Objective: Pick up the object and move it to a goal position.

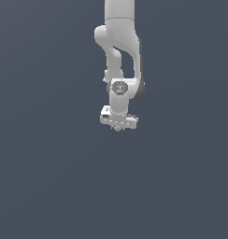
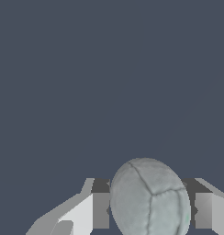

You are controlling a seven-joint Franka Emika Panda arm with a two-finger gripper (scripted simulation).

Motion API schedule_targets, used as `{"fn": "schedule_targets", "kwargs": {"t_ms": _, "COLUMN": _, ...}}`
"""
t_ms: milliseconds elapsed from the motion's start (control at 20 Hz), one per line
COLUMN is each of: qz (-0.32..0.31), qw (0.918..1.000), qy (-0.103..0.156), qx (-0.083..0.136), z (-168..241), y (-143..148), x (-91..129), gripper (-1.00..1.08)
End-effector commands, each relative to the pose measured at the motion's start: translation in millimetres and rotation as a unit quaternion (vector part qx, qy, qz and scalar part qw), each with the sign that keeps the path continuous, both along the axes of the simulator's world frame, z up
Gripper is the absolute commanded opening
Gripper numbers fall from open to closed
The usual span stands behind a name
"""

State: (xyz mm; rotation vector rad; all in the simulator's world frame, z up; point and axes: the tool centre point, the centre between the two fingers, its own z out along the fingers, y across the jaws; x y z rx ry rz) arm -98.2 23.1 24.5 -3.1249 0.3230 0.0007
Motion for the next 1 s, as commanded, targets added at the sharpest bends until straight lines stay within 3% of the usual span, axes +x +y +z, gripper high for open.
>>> {"fn": "schedule_targets", "kwargs": {"t_ms": 0, "qz": 0.000, "qw": 1.0000, "qy": -0.001, "qx": 0.000, "z": 5, "y": 0, "x": 0, "gripper": -1.00}}
{"fn": "schedule_targets", "kwargs": {"t_ms": 450, "qz": 0.000, "qw": 1.0000, "qy": -0.001, "qx": 0.000, "z": 50, "y": -4, "x": -2, "gripper": -1.00}}
{"fn": "schedule_targets", "kwargs": {"t_ms": 950, "qz": 0.000, "qw": 1.0000, "qy": 0.000, "qx": 0.000, "z": 144, "y": -12, "x": -7, "gripper": -1.00}}
